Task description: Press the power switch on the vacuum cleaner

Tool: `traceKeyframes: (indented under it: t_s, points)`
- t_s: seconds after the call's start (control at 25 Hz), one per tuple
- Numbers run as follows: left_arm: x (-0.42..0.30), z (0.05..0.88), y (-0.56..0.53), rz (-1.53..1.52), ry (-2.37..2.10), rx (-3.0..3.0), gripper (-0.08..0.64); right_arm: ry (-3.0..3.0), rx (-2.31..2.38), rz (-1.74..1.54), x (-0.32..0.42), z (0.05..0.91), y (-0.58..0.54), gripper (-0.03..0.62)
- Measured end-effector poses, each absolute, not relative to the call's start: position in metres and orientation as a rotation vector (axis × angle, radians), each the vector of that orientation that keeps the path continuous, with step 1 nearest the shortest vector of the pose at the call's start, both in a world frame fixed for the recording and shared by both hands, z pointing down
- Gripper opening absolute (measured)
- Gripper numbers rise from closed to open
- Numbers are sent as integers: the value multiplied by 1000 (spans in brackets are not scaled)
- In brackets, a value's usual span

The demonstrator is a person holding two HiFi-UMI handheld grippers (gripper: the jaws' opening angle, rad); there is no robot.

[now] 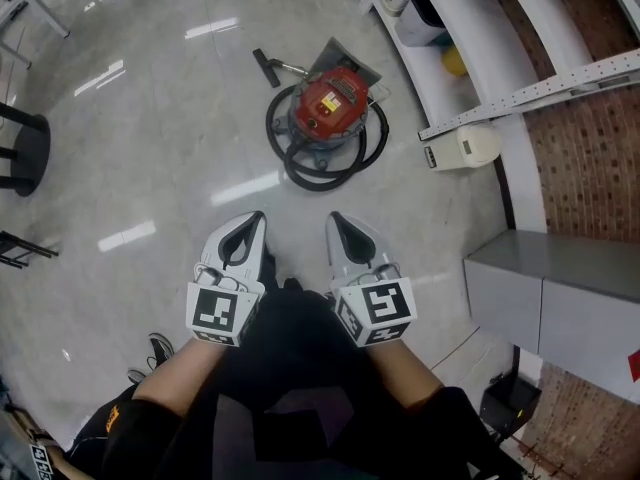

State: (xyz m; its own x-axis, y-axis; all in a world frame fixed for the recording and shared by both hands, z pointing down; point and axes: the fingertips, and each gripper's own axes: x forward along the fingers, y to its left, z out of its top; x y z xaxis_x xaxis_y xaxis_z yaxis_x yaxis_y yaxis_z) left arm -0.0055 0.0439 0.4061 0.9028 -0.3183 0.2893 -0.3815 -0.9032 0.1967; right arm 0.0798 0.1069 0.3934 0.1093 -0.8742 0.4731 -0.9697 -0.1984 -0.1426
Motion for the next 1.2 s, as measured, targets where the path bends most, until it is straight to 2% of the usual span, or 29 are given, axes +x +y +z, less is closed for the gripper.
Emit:
traceKeyframes:
  t_s: [0.4, 0.72, 1.2]
  points:
    - [19, 395, -22, 338, -421, 2877, 14, -1769, 2272, 712, 96, 394, 53, -8]
    - [33, 408, -32, 387, -354, 2893, 15, -1742, 2236, 699, 117, 395, 27, -8]
    - [76, 440, -82, 498, -543, 2852, 15, -1826, 2076, 791, 181, 448, -25, -8]
